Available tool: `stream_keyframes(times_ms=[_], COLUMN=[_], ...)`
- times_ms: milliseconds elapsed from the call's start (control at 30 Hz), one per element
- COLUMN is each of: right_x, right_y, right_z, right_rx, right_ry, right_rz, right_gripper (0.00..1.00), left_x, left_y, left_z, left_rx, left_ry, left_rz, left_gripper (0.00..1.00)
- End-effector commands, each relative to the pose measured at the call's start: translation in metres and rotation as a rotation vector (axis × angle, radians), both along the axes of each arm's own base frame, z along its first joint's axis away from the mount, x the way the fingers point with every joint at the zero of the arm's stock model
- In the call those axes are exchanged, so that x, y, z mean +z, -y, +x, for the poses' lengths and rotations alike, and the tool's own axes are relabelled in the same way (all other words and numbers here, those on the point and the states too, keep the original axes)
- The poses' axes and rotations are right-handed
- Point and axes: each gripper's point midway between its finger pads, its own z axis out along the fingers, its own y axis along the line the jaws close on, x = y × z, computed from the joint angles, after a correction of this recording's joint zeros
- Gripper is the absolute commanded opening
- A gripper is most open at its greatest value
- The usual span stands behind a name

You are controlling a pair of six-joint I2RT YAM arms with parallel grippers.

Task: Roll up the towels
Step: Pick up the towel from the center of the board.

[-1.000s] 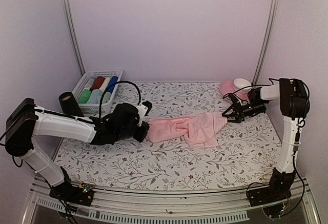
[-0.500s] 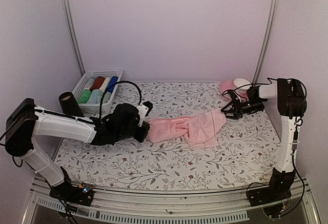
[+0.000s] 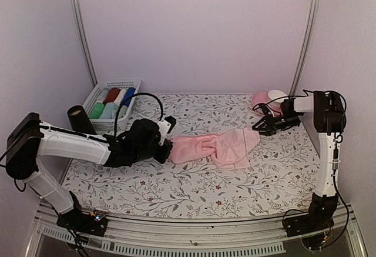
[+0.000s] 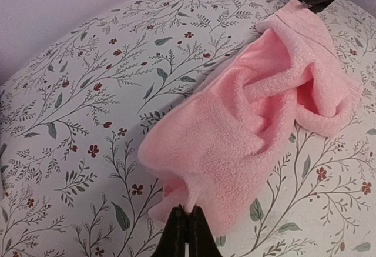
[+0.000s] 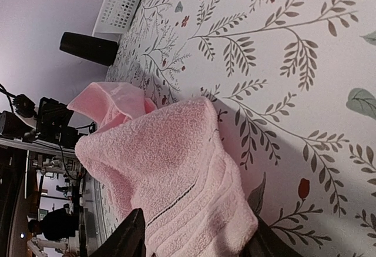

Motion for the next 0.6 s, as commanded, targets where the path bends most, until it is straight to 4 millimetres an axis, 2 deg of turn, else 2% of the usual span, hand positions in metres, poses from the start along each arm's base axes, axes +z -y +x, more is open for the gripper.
stream_keyframes(times_ms=[0, 567], right_x=[-0.007, -0.012], right_y=[-0.001, 0.005], right_z=[0.003, 0.022], right_rx=[0.012, -0.014], right_ry=[0.003, 0.034], right_rz=[-0.025, -0.094], right_gripper=[0.5, 0.42], left_x=[-0.003, -0.007], left_y=[0.005, 0.011], left_z=[-0.002, -0.004], left_rx=[-0.014, -0.024], left_ry=[0.015, 0.008], left_rz=[0.01, 0.018], left_gripper=[0.0, 0.0])
